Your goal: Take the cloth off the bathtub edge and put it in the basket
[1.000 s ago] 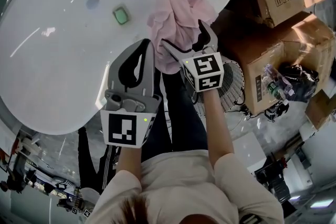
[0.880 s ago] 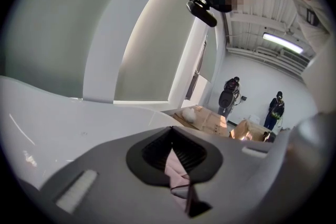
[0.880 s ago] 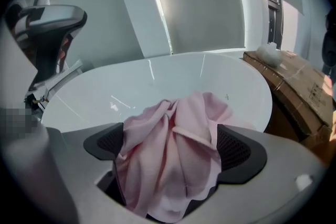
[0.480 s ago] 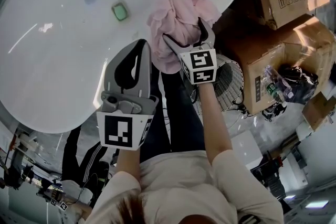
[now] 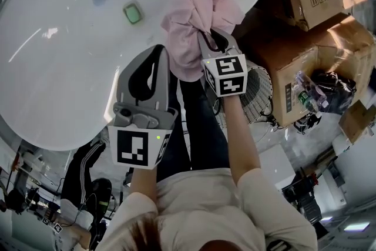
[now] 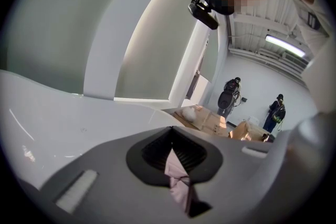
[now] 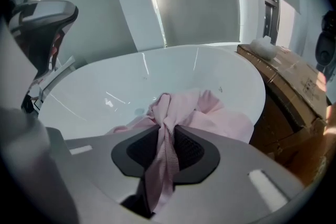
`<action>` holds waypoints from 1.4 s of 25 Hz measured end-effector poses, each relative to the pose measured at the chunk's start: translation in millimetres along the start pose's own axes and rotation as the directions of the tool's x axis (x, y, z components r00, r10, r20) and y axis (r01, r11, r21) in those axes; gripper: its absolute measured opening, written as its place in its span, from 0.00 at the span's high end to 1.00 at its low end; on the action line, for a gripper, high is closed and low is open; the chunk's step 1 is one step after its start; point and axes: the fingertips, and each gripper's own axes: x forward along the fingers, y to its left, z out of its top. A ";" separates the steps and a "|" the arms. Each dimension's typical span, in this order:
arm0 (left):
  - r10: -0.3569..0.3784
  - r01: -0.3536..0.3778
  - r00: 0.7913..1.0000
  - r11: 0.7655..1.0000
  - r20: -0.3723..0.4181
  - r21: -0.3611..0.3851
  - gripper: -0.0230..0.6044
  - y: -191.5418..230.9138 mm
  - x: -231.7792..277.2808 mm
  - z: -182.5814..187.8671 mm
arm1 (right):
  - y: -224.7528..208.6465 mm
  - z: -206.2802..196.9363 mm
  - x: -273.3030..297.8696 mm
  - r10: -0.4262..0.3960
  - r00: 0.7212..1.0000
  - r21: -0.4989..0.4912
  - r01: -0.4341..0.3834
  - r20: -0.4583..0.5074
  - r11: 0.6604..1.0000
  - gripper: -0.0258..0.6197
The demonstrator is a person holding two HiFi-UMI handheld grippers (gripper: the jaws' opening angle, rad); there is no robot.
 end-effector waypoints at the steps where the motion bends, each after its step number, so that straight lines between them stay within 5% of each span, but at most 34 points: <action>1: -0.002 0.002 1.000 1.000 0.000 0.001 0.89 -0.8 0.3 0.1 | 0.4 0.2 -2.7 0.011 1.000 0.024 -0.012 0.006 1.000 0.84; 7: -0.004 0.004 1.000 1.000 0.020 0.004 0.89 -0.3 -1.0 5.6 | 13.1 8.9 -30.0 0.078 0.993 0.120 -0.089 0.090 0.989 0.85; 17: -0.023 0.021 0.998 0.999 0.066 0.027 0.89 -7.5 -5.7 30.8 | 35.4 55.3 -66.6 0.107 0.966 0.134 -0.141 0.234 0.981 0.85; 35: -0.026 0.014 0.988 0.997 0.153 0.078 0.89 -15.9 -25.3 99.4 | 45.5 150.5 -147.0 0.088 0.870 0.220 -0.219 0.485 0.951 0.85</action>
